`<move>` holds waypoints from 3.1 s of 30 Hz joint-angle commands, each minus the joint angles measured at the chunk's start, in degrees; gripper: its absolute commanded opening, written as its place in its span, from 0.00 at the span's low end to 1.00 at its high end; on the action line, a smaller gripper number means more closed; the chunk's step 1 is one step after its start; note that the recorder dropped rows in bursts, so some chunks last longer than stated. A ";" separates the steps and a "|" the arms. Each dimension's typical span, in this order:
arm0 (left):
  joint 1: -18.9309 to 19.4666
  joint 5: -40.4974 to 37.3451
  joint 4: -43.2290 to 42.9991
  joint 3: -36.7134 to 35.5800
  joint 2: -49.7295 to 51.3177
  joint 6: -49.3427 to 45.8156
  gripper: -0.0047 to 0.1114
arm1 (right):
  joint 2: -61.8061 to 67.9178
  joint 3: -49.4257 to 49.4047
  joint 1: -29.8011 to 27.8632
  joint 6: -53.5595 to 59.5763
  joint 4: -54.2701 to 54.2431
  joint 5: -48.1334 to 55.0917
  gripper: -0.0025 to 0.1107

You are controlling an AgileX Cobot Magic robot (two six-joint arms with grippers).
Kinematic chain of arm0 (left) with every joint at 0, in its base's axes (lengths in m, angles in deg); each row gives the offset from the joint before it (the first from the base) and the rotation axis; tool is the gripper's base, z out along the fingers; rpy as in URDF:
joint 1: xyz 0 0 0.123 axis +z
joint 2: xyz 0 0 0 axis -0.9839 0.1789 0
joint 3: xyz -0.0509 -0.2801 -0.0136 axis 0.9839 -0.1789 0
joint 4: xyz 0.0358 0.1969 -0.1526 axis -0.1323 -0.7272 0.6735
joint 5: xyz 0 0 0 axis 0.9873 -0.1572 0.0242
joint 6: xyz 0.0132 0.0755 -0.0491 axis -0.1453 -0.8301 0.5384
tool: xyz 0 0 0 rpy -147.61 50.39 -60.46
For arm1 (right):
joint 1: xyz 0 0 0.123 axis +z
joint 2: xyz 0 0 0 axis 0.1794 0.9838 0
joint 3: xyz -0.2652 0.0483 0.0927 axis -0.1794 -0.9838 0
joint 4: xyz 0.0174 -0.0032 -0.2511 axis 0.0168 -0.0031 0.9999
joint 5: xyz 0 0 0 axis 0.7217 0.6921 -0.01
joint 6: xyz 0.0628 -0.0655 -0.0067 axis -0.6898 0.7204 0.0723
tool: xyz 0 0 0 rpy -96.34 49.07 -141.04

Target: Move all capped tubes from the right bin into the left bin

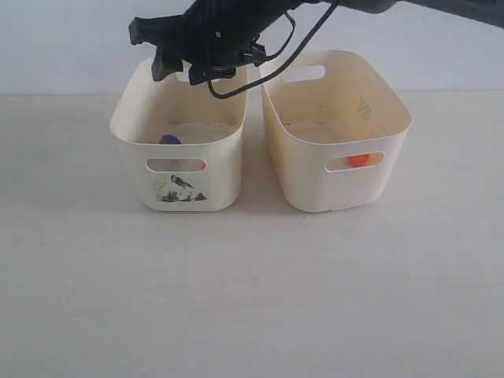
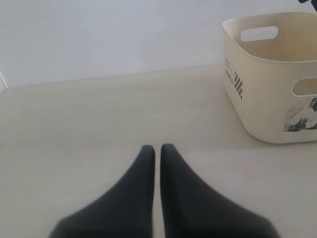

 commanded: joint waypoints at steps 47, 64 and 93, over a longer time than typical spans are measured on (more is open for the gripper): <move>0.06 0.54 0.64 0.21 -0.10 0.66 0.08 | 7.04 0.09 -12.19 -17.11 43.58 19.92 0.56; 0.06 0.54 0.64 0.21 -0.10 0.66 0.08 | 9.69 0.09 -12.19 -17.44 42.49 18.57 0.56; 0.06 0.54 0.64 0.21 -0.10 0.66 0.08 | 7.65 0.20 -5.47 -17.80 54.00 18.20 0.63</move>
